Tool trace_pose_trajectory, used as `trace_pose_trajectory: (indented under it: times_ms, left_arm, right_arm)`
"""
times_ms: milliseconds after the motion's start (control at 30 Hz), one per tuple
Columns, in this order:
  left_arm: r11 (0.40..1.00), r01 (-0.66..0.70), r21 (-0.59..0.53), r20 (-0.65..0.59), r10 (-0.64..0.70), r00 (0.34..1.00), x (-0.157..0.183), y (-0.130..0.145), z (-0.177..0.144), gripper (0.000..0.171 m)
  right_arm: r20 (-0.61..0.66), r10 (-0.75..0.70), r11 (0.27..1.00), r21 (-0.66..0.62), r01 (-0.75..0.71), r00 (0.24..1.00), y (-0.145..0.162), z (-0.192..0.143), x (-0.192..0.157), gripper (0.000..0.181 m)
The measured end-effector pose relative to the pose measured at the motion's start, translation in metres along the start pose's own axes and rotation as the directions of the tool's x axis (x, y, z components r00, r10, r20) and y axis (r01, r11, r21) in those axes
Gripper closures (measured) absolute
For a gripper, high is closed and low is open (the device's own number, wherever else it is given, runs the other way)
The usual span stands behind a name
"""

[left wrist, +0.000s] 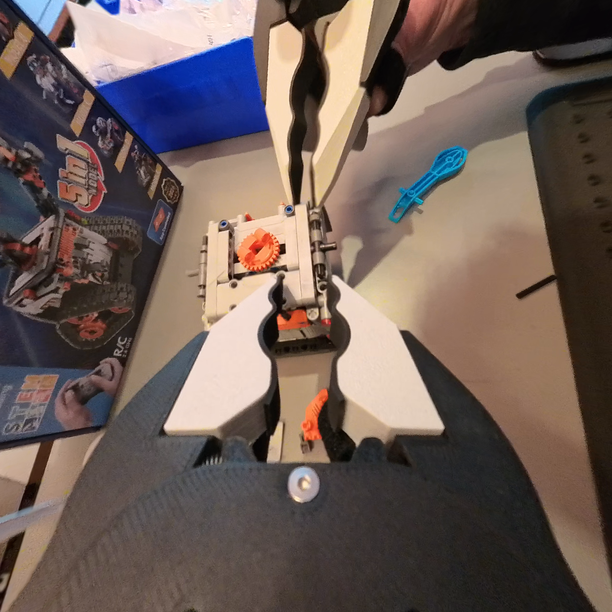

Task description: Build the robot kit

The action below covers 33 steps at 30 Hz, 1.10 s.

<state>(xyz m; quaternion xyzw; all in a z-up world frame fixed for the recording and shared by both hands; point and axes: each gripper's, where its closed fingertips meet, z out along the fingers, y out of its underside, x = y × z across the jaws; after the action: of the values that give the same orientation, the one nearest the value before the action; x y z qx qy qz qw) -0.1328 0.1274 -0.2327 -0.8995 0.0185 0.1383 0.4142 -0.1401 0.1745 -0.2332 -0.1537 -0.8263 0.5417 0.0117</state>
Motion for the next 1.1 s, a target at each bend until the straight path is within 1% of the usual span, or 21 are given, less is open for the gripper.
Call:
trace_pose_trajectory:
  times_ms: [67,133,200,233,267,333,400,467,533,567,600,667,700,767,833,900,933,967,1033,1067,1100]
  left_arm:
    - [0.999,0.034,-0.028,0.045,-0.033,0.998,-0.006,0.007,-0.017,0.145]
    - [0.989,0.14,-0.05,0.044,-0.138,0.989,-0.003,0.019,-0.039,0.144]
    - [0.965,0.234,-0.114,0.017,-0.233,0.972,0.015,0.04,-0.053,0.144]
    - [0.95,0.267,-0.162,0.01,-0.269,0.963,0.027,0.053,-0.055,0.143]
    - [0.94,0.279,-0.194,0.004,-0.284,0.959,0.04,0.062,-0.055,0.141]
    - [0.934,0.267,-0.239,-0.04,-0.284,0.958,0.069,0.072,-0.047,0.141]
    - [0.921,0.221,-0.322,-0.033,-0.244,0.969,0.088,0.09,-0.035,0.142]
    - [0.914,0.195,-0.355,-0.033,-0.22,0.975,0.099,0.102,-0.023,0.147]
    - [0.896,0.198,-0.398,-0.029,-0.228,0.973,0.106,0.116,-0.015,0.153]
    - [0.906,0.226,-0.358,-0.005,-0.244,0.97,0.102,0.111,-0.014,0.165]
    - [0.901,0.257,-0.35,0.018,-0.268,0.963,0.099,0.111,-0.014,0.167]
    - [0.896,0.284,-0.342,0.026,-0.293,0.956,0.1,0.111,-0.013,0.167]
    - [0.901,0.287,-0.326,0.048,-0.287,0.957,0.097,0.107,-0.015,0.167]
    - [0.91,0.317,-0.267,0.04,-0.318,0.947,0.096,0.094,-0.018,0.167]
    - [0.933,0.33,-0.144,0.028,-0.329,0.944,0.091,0.067,-0.025,0.168]
    - [0.925,0.38,-0.004,0.011,-0.38,0.925,0.08,0.037,-0.036,0.168]
    - [0.903,0.421,0.086,-0.008,-0.421,0.907,0.073,0.02,-0.042,0.168]
    - [0.859,0.477,0.184,-0.052,-0.476,0.878,0.067,0.0,-0.05,0.168]
    - [0.725,0.575,0.379,-0.186,-0.55,0.815,0.058,-0.041,-0.065,0.168]
    - [0.662,0.6,0.449,-0.253,-0.55,0.796,0.055,-0.059,-0.073,0.168]
    - [0.617,0.6,0.509,-0.286,-0.537,0.794,0.051,-0.074,-0.08,0.168]
  right_arm:
    - [-0.021,0.012,0.999,0.031,-0.012,1.0,-0.005,-0.012,0.001,0.163]
    - [-0.047,0.021,0.999,0.043,-0.019,0.999,-0.006,-0.025,0.0,0.162]
    - [-0.055,0.008,0.999,0.039,-0.006,0.998,-0.007,-0.032,-0.008,0.164]
    - [-0.048,-0.001,0.999,0.035,0.002,0.999,-0.008,-0.033,-0.015,0.164]
    - [-0.039,-0.007,0.999,0.032,0.009,0.999,-0.009,-0.032,-0.022,0.164]
    - [-0.02,-0.006,1.0,0.023,0.007,1.0,-0.007,-0.028,-0.032,0.164]
    - [-0.001,0.008,1.0,0.026,-0.008,1.0,-0.003,-0.023,-0.04,0.165]
    - [0.015,0.02,0.999,0.029,-0.021,1.0,-0.001,-0.019,-0.046,0.165]
    - [0.023,0.027,0.999,0.024,-0.027,0.999,0.0,-0.016,-0.051,0.165]
    - [0.024,0.028,0.999,0.024,-0.028,0.999,0.001,-0.016,-0.054,0.166]
    - [0.025,0.029,0.999,0.024,-0.03,0.999,0.001,-0.016,-0.056,0.166]
    - [0.023,0.036,0.999,0.02,-0.037,0.999,0.002,-0.017,-0.061,0.166]
    - [0.023,0.041,0.999,0.02,-0.041,0.999,0.002,-0.018,-0.063,0.166]
    - [0.036,0.066,0.997,0.024,-0.067,0.997,0.001,-0.019,-0.07,0.164]
    - [0.053,0.1,0.994,0.037,-0.102,0.994,-0.002,-0.019,-0.077,0.163]
    - [0.06,0.137,0.989,0.056,-0.14,0.989,-0.003,-0.017,-0.082,0.157]
    - [0.061,0.15,0.986,0.067,-0.154,0.987,-0.004,-0.016,-0.086,0.152]
    - [0.064,0.153,0.984,0.085,-0.158,0.986,-0.006,-0.013,-0.091,0.152]
    - [0.069,0.178,0.977,0.107,-0.184,0.982,-0.01,-0.005,-0.104,0.155]
    - [0.06,0.223,0.967,0.113,-0.229,0.973,-0.01,0.0,-0.105,0.159]
    - [0.067,0.297,0.943,0.136,-0.304,0.952,-0.01,0.002,-0.103,0.16]
